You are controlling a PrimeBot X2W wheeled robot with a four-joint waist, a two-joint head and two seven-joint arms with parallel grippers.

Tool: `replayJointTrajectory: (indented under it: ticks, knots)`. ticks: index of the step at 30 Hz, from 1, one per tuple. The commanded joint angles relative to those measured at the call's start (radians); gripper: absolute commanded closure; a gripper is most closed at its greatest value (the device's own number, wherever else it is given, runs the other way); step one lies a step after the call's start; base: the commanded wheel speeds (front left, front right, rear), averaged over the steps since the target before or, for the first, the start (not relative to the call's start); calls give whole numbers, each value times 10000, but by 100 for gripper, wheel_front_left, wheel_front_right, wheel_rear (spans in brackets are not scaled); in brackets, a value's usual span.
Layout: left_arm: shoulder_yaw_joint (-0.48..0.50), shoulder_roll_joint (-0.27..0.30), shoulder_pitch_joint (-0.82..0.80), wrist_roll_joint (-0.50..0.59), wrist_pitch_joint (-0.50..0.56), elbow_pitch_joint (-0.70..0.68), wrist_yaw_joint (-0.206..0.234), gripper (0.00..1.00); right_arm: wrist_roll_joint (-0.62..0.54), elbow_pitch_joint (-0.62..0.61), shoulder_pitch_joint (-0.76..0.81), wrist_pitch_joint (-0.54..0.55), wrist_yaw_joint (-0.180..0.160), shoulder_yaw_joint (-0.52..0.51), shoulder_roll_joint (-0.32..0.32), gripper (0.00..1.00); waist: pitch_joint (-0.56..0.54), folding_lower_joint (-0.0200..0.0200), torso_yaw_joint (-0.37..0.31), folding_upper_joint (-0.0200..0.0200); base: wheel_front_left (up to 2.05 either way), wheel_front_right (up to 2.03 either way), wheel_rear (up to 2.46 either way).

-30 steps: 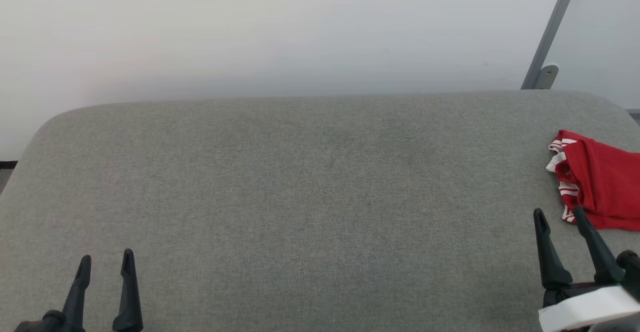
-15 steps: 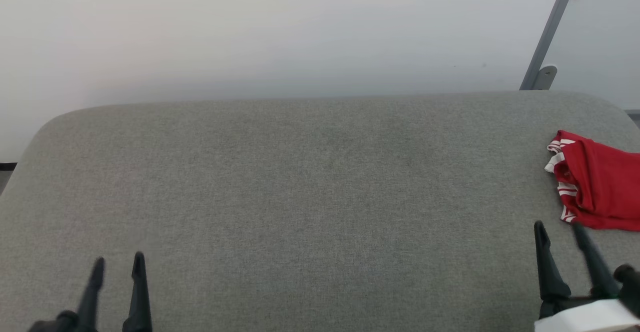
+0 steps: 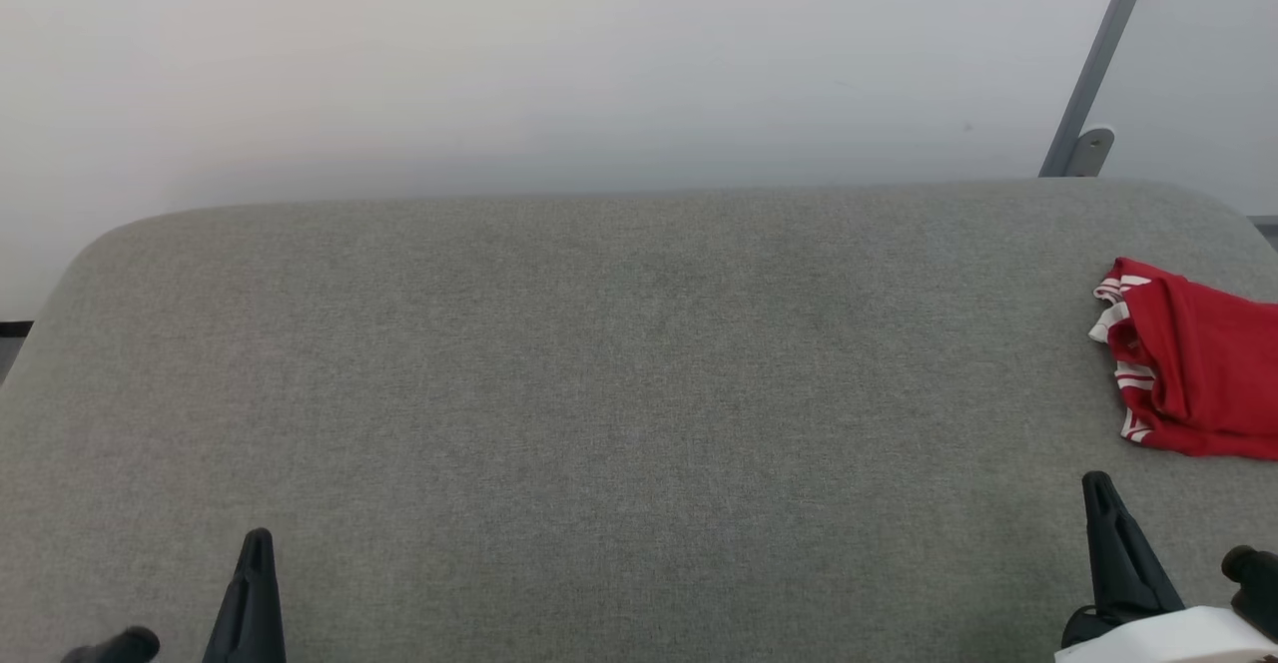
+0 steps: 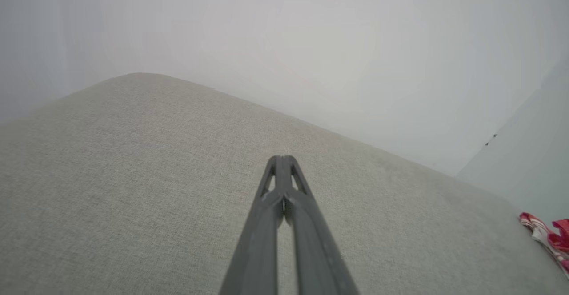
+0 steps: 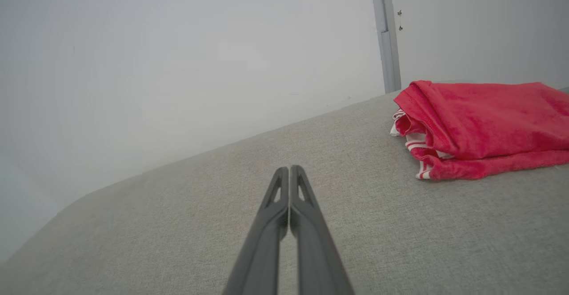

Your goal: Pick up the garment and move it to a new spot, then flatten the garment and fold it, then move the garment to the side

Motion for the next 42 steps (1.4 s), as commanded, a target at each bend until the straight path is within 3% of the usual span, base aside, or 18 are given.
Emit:
replayJointTrajectory:
  ticks: [1,42]
  knots:
    - [30,81,-314,-261,66,-111,-5,100,262,-126,-283,70,-1,-72,-24,100,2,0,1,0,0,0,0]
    - [87,-198,-1607,-5691,1591,687,-24,100,5430,218,-1161,1616,-2,-391,535,100,172,0,23,0,0,0,0]
